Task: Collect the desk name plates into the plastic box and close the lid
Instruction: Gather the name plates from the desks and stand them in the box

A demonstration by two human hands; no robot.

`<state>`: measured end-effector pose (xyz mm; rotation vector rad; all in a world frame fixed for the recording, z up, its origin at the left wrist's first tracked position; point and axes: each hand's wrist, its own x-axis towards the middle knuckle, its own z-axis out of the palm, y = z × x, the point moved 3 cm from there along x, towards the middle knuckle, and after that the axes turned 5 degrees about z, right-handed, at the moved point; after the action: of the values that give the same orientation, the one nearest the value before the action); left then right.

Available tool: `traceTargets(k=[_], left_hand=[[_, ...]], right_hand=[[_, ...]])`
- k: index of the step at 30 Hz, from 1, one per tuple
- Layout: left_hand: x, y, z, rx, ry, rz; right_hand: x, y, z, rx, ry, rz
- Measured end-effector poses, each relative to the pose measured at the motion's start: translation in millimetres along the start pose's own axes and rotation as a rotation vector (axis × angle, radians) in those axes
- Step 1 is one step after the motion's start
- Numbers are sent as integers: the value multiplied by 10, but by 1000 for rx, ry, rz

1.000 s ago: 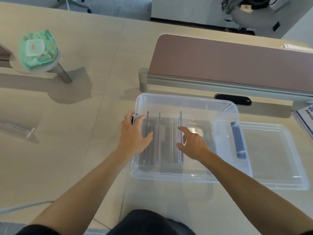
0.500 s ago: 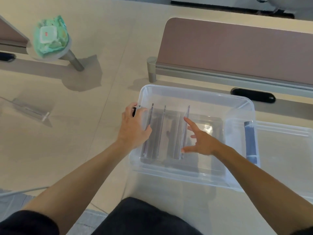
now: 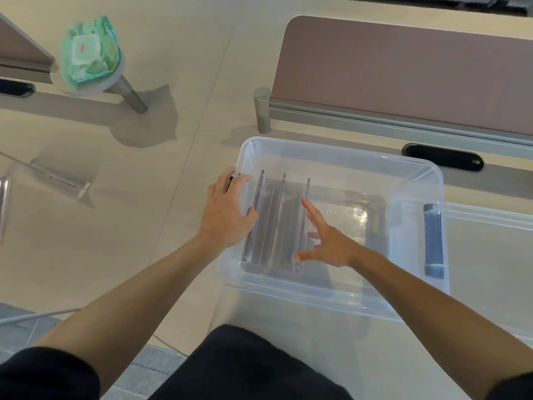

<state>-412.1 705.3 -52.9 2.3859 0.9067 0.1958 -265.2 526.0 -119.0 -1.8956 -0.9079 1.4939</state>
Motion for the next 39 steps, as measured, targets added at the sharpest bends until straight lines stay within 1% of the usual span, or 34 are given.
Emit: traceTargets(k=[4, 8, 20, 26, 28, 30, 32, 34, 36, 39], left_hand=[[-2, -2, -1, -13, 5, 4], [-1, -5, -2, -11, 10, 13], [12, -9, 8, 10, 18, 24], [7, 3, 11, 64, 3, 11], [11, 11, 8, 88, -6, 4], [13, 20, 9, 139, -15, -5], [-15, 46, 15, 321, 0, 54], [-44, 103, 15, 455, 30, 170], [-36, 214, -9, 407, 47, 245], [19, 503, -79, 211, 31, 292]], right_hand=[[52, 25, 43, 3, 24, -33], [85, 7, 78, 39, 12, -40], [156, 46, 103, 26, 36, -62], [192, 93, 102, 20, 25, -66], [159, 69, 73, -13, 17, -67], [50, -15, -11, -118, 20, -60], [-128, -141, -153, -263, 67, -17], [-346, -248, -337, -373, 162, 76], [-645, -296, -512, -453, 299, 198], [-1235, -337, -613, -475, 473, 356]])
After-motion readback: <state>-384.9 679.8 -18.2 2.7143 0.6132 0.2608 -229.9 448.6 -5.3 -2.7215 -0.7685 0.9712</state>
